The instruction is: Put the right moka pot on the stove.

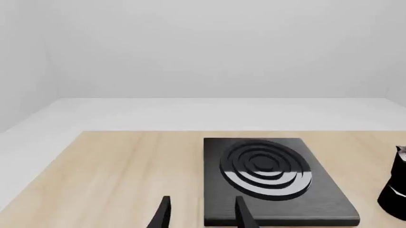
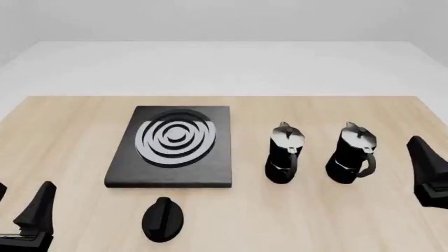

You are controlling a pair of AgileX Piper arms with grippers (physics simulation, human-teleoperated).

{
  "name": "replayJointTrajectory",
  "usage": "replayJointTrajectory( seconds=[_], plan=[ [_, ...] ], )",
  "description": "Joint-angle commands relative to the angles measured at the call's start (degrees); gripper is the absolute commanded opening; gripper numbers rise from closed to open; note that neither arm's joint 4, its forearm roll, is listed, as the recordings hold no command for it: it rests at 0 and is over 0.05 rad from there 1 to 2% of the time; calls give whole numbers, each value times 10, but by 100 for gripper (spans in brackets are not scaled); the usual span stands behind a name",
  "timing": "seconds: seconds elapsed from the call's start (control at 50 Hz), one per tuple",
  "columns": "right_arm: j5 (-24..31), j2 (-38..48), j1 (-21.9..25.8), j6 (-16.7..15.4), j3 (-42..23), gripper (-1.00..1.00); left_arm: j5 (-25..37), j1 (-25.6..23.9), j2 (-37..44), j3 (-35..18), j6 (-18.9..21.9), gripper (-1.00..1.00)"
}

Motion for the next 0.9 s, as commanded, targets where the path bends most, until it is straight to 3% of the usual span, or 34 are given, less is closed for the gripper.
replayJointTrajectory(
  seconds=[0.02,0.22,0.24,0.26,0.5,0.76,0.9],
  plan=[
    [42,70,17,10,-80,100,0,0,0,0,0,100],
    [45,77,16,9,-85,100,0,0,0,0,0,100],
    [49,78,17,12,-92,100,0,0,0,0,0,100],
    [77,114,34,11,-139,100,0,0,0,0,0,100],
    [87,157,44,6,-165,100,0,0,0,0,0,100],
    [88,159,43,5,-166,100,0,0,0,0,0,100],
    [63,180,34,1,-143,100,0,0,0,0,0,100]
  ],
)
